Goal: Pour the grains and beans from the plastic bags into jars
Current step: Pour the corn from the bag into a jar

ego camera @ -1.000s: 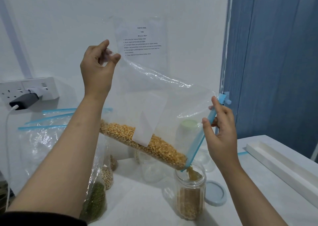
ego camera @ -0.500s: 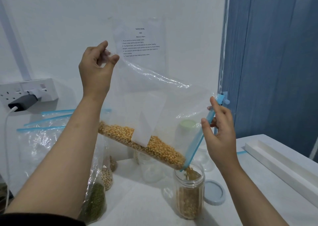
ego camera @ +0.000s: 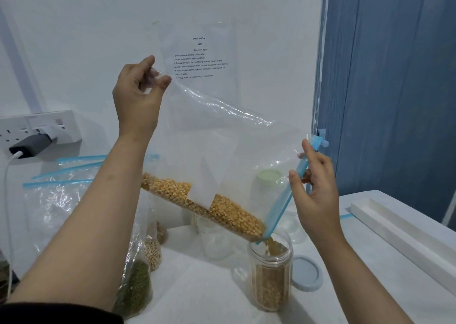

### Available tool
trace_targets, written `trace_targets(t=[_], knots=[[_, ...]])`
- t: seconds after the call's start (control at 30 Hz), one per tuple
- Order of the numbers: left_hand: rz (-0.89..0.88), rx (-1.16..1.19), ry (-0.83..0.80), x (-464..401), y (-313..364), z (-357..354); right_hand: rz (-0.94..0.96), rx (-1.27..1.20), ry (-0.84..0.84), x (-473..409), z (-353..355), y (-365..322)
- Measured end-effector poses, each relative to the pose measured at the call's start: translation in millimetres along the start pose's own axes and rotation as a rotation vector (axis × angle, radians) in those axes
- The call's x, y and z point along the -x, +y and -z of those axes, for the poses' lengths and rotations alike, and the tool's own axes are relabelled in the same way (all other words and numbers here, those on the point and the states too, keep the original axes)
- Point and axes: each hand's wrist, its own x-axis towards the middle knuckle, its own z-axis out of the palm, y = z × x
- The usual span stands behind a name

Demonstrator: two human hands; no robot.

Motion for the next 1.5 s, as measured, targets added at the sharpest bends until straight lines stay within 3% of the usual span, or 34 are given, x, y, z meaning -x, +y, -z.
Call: trace_targets(t=[1.5], knots=[[-0.009, 0.004, -0.007, -1.8, 1.3, -4.0, -0.037, -0.048, 0.015, 0.3, 1.6, -1.4]])
